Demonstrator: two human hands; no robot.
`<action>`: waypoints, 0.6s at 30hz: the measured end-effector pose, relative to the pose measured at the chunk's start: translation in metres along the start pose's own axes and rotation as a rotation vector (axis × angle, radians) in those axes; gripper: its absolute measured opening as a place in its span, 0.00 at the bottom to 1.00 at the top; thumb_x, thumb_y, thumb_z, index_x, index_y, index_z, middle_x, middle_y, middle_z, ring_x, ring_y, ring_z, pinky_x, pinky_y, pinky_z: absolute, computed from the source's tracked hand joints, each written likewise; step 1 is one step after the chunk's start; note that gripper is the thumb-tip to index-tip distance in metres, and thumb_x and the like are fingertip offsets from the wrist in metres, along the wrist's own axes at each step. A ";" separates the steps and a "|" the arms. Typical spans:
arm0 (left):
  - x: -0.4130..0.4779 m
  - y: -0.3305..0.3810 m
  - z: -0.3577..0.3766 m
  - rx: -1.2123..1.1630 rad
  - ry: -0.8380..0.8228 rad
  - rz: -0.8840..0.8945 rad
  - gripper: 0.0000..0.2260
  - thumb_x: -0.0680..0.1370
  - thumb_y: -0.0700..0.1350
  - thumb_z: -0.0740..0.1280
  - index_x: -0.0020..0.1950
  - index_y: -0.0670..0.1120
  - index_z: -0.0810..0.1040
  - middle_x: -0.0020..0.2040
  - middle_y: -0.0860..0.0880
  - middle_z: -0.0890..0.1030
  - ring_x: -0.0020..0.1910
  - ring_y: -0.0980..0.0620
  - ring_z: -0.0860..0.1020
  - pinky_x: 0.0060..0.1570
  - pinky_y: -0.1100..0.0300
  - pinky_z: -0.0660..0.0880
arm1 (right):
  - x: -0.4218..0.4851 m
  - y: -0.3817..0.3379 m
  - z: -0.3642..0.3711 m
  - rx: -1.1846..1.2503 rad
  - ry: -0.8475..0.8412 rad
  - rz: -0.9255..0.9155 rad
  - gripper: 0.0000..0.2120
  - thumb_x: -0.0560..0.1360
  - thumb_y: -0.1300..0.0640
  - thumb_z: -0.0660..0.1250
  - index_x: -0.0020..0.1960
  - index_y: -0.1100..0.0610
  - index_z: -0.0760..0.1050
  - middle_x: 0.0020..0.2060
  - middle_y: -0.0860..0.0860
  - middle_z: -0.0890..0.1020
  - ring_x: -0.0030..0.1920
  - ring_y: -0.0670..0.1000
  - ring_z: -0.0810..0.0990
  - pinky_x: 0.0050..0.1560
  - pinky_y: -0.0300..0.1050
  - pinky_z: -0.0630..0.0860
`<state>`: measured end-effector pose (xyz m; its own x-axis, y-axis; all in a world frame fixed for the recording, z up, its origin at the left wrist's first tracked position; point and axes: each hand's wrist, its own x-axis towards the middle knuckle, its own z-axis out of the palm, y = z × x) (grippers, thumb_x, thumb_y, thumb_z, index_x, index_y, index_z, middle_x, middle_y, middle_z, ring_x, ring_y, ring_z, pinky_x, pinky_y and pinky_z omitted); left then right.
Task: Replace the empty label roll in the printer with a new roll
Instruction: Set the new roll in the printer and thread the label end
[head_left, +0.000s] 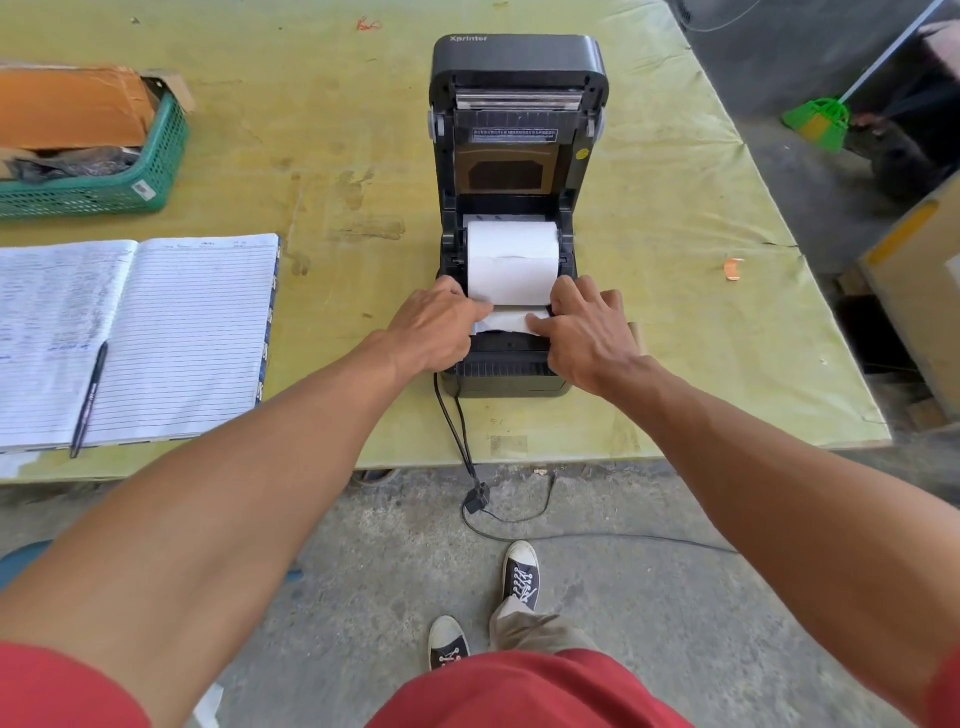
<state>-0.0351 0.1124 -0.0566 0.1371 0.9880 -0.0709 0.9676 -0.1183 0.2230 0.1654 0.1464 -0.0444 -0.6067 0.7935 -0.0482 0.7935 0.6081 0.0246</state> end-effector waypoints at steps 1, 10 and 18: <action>0.001 0.000 0.000 0.023 -0.006 0.004 0.27 0.75 0.29 0.59 0.71 0.47 0.74 0.59 0.42 0.76 0.63 0.45 0.70 0.54 0.49 0.72 | 0.001 0.000 -0.001 -0.005 -0.005 0.011 0.16 0.74 0.60 0.65 0.61 0.49 0.79 0.49 0.51 0.62 0.55 0.55 0.64 0.54 0.54 0.64; 0.000 -0.004 -0.008 0.092 0.015 0.063 0.21 0.74 0.29 0.63 0.62 0.47 0.79 0.57 0.42 0.80 0.61 0.45 0.74 0.55 0.48 0.73 | 0.004 0.000 -0.006 0.001 0.034 -0.014 0.19 0.74 0.60 0.64 0.63 0.47 0.77 0.52 0.53 0.67 0.54 0.56 0.65 0.54 0.55 0.66; 0.002 0.001 -0.014 0.178 -0.035 0.145 0.20 0.74 0.28 0.58 0.60 0.46 0.78 0.54 0.45 0.81 0.57 0.44 0.73 0.52 0.47 0.74 | -0.002 0.000 0.004 0.022 -0.010 -0.070 0.19 0.77 0.57 0.64 0.66 0.46 0.75 0.49 0.50 0.64 0.53 0.54 0.64 0.55 0.54 0.66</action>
<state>-0.0365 0.1161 -0.0429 0.2816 0.9558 -0.0846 0.9590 -0.2773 0.0585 0.1666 0.1447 -0.0485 -0.6601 0.7489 -0.0593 0.7502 0.6612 -0.0013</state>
